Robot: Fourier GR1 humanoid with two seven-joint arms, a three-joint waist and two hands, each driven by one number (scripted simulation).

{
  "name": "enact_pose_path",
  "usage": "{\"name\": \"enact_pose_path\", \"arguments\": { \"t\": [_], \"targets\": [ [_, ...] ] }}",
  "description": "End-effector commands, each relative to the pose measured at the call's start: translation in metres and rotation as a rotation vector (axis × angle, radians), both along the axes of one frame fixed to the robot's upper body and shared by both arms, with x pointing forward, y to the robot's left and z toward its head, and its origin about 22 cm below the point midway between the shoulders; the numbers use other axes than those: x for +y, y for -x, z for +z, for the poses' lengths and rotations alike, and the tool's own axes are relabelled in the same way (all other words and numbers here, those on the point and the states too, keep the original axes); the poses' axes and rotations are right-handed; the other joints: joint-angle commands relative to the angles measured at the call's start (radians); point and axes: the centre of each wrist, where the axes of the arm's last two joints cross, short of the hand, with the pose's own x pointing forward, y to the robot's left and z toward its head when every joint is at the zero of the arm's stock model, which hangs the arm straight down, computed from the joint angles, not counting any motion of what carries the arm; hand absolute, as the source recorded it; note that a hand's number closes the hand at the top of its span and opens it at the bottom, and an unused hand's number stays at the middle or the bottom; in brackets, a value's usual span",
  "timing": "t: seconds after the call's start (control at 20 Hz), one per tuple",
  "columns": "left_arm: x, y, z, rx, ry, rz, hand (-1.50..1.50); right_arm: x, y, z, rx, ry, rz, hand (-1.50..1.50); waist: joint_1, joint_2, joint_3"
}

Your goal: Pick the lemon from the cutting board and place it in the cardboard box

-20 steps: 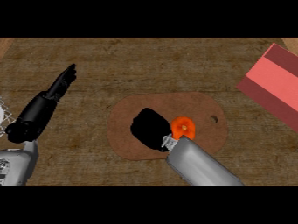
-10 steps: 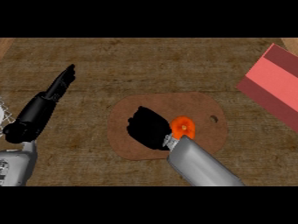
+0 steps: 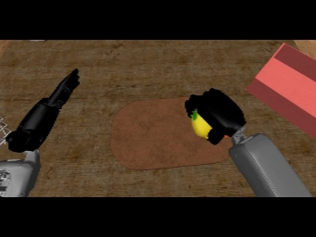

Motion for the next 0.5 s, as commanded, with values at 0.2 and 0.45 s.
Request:
{"name": "enact_pose_path", "arguments": {
  "t": [0.2,0.45],
  "targets": [
    [0.002,-0.007,-0.011,-0.004,0.012,-0.017,0.00,-0.045,0.027,0.072,-0.152,-0.126,-0.108,1.50,0.007,0.001,-0.001],
    [0.006,0.008,-0.007,0.002,-0.004,0.015,0.00,-0.092,0.027,0.119,-0.244,-0.360,-0.384,1.50,-0.006,-0.005,0.000]
  ]
}}
